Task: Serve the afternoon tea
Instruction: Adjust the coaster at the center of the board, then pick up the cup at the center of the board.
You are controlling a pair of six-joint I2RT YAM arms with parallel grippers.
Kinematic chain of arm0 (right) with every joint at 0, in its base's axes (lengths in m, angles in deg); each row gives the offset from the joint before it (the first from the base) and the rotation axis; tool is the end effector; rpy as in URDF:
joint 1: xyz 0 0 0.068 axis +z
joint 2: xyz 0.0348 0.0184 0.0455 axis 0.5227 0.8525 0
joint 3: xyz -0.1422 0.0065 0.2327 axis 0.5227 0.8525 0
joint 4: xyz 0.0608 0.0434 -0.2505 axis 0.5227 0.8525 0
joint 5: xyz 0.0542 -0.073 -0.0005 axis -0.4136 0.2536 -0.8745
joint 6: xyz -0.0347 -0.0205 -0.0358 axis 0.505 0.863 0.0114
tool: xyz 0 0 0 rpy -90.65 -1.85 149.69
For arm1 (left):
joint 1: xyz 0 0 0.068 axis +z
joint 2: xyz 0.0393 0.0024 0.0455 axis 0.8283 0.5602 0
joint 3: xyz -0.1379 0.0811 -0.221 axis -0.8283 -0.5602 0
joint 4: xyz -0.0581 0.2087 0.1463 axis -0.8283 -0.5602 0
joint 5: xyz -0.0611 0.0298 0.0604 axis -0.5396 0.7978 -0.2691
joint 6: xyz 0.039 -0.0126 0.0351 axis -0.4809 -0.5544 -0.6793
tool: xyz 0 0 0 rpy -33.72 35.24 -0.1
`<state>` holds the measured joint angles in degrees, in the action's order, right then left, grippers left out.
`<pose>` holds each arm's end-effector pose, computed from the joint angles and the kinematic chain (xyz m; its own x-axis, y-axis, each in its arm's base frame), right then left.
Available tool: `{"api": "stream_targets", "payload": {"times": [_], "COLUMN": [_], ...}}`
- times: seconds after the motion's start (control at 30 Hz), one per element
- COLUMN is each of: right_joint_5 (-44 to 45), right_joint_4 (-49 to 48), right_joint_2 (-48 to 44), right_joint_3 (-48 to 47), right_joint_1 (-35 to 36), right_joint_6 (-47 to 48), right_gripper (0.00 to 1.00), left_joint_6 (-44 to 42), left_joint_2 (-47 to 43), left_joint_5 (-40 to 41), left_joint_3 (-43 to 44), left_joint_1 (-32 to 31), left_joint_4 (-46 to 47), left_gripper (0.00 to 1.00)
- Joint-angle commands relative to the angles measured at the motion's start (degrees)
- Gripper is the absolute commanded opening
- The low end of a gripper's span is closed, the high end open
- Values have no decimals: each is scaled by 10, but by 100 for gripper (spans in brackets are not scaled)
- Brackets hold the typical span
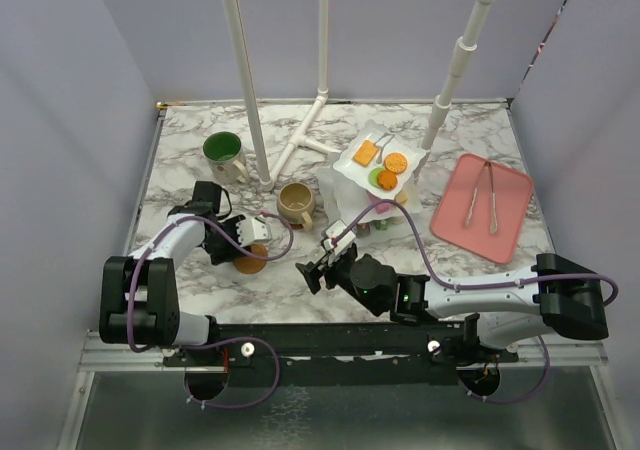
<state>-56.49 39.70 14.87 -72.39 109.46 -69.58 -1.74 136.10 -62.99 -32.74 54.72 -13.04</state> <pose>0.0788 0.2782 0.2403 -0.1246 -0.1079 -0.9863 -0.7091 0.7050 0.0125 0.2260 -0.0157 0.1643 -0.1602 0.9234 -0.3487 0.9624 0.2247 0.1527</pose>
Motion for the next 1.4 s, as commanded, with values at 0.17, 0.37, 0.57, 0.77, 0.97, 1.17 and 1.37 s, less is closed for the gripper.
{"api": "stream_targets", "payload": {"times": [0.17,0.37,0.57,0.77,0.97,1.17,1.37], "right_joint_5": [18,16,11,6,10,18,24], "right_joint_4": [3,0,-5,-7,-7,3,12], "right_joint_2": [-5,-9,-5,2,11,20,21], "right_joint_3": [1,4,0,-2,-7,-16,-22], "right_joint_1": [4,4,4,4,5,6,7], "right_joint_6": [-8,-6,-2,-2,-5,-8,-7], "right_gripper": [79,79,79,79,78,77,76], "left_joint_6": [59,87,282,553,627,634,626], "left_joint_2": [-16,41,123,175,253,325,381], "left_joint_5": [-51,-147,-177,-106,24,103,147], "left_joint_3": [38,211,385,453,519,565,590], "left_joint_1": [12,132,156,147,113,81,77], "left_joint_4": [-37,-137,-110,60,107,111,110], "left_gripper": [56,60,64,65,64,63,58]}}
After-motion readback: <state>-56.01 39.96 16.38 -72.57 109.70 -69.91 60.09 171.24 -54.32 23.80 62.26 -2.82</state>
